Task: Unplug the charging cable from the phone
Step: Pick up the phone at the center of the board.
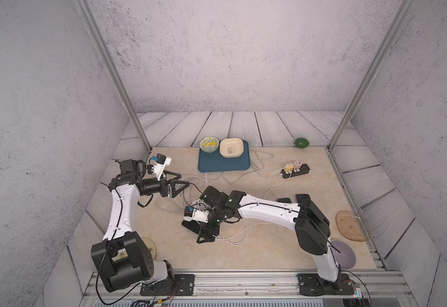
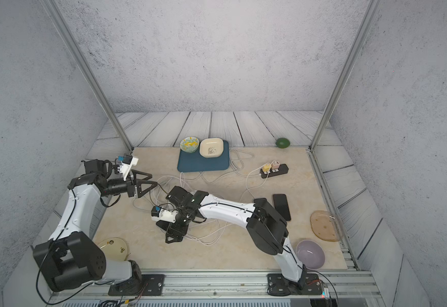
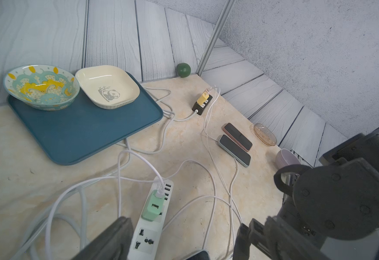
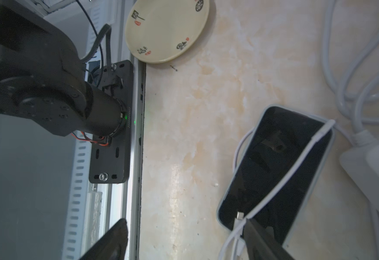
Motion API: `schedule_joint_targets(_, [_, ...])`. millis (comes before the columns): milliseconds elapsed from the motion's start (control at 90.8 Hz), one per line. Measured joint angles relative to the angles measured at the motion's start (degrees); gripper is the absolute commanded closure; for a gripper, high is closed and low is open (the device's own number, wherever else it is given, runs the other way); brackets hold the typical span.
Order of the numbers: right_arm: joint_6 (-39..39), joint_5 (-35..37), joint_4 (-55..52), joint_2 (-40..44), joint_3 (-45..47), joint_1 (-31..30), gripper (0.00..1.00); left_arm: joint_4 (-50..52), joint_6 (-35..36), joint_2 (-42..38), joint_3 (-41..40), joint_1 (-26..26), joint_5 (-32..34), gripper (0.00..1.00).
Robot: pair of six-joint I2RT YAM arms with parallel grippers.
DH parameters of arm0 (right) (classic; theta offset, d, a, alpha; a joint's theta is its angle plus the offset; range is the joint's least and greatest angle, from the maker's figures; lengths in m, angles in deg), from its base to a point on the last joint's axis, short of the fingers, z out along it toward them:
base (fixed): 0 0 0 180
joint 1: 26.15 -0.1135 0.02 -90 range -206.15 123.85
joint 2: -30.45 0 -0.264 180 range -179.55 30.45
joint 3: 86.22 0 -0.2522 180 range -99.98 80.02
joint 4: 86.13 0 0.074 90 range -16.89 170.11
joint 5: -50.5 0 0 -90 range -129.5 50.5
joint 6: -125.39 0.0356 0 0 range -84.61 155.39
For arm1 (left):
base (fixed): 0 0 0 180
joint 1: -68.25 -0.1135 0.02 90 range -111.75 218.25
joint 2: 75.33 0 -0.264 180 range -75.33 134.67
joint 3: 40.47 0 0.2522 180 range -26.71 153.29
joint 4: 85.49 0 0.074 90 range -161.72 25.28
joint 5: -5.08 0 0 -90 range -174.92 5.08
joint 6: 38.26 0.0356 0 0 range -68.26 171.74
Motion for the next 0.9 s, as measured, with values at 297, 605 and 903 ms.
schedule_joint_targets(297, [0.00, -3.96, -1.90, -5.90, -5.81, -0.35, 0.18, -0.39, -0.39, 0.02, 0.00, -0.57, 0.33, 0.02])
schedule_joint_targets(605, [0.63, -3.58, -4.00, -9.88, -9.09, -0.35, 0.07, -1.44, -0.81, -0.22, -0.48, -0.90, 0.46, 0.02])
schedule_joint_targets(903, [1.14, -0.55, -5.92, -12.24, -10.99, -0.35, 0.01, -2.16, -1.38, -0.22, -0.52, -1.14, 0.50, 0.02])
